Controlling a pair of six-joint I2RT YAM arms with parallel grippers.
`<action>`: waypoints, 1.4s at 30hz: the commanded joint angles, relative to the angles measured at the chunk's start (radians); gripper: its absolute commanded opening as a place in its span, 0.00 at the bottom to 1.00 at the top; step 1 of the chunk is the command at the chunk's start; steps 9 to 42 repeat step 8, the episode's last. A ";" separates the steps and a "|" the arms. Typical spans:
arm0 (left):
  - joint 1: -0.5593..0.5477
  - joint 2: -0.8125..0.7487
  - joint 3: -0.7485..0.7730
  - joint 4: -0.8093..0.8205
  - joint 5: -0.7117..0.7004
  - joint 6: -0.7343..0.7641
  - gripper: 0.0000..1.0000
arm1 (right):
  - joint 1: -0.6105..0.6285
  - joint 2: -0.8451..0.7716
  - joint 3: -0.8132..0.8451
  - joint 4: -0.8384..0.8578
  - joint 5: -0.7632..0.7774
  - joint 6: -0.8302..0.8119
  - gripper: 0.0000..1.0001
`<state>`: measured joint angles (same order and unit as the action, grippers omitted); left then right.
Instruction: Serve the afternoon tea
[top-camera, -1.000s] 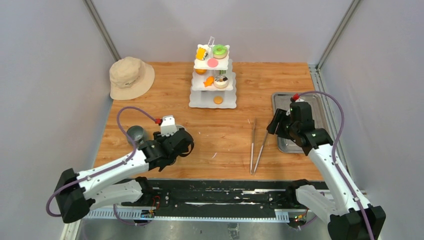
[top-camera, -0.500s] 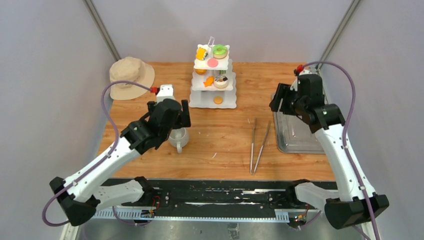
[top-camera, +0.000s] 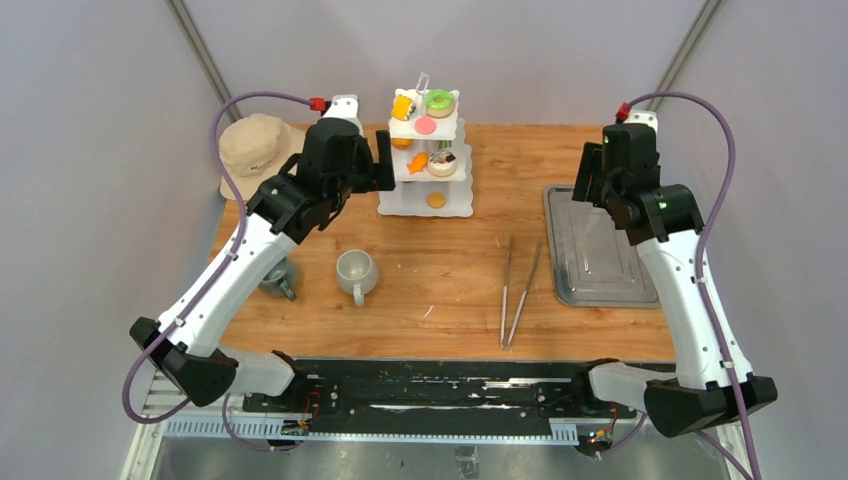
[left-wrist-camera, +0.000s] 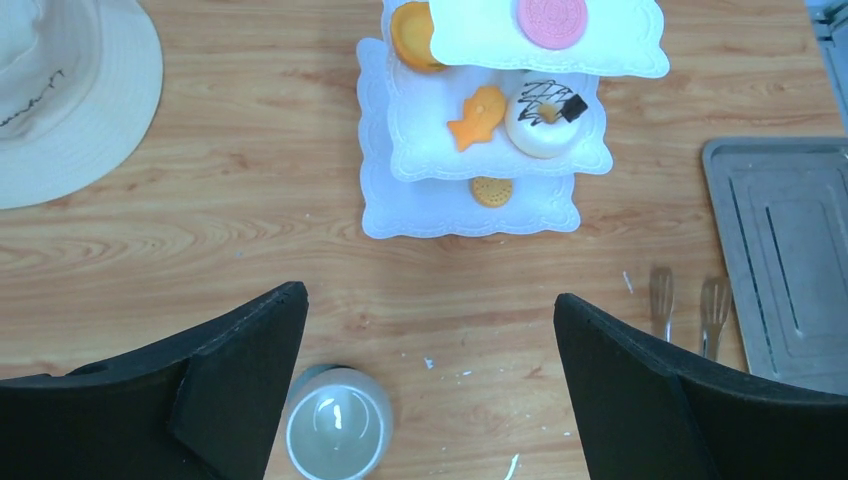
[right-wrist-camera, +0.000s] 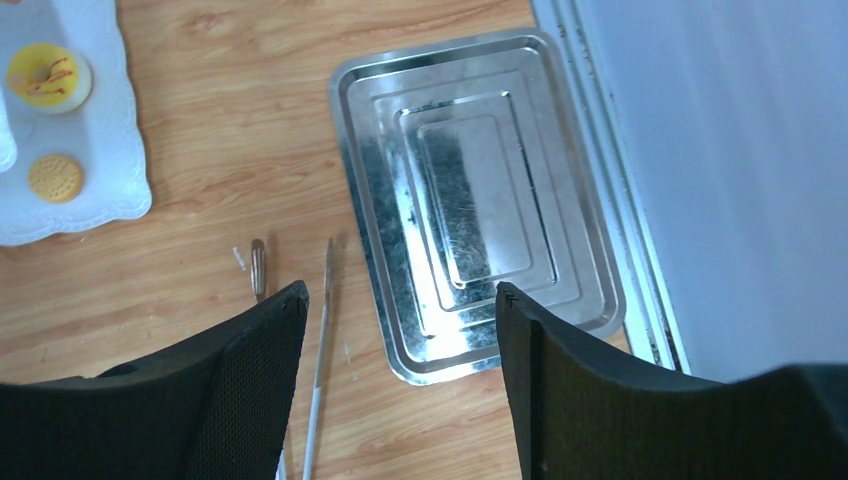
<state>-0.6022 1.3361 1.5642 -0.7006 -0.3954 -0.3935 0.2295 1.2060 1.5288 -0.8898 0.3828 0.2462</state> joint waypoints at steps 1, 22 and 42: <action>0.005 -0.062 -0.047 0.067 0.018 0.083 0.98 | 0.004 -0.053 -0.003 0.044 0.127 0.027 0.68; 0.005 -0.244 -0.219 0.280 -0.004 0.145 0.98 | 0.004 -0.086 -0.042 0.115 0.188 0.046 0.67; 0.005 -0.244 -0.219 0.280 -0.004 0.145 0.98 | 0.004 -0.086 -0.042 0.115 0.188 0.046 0.67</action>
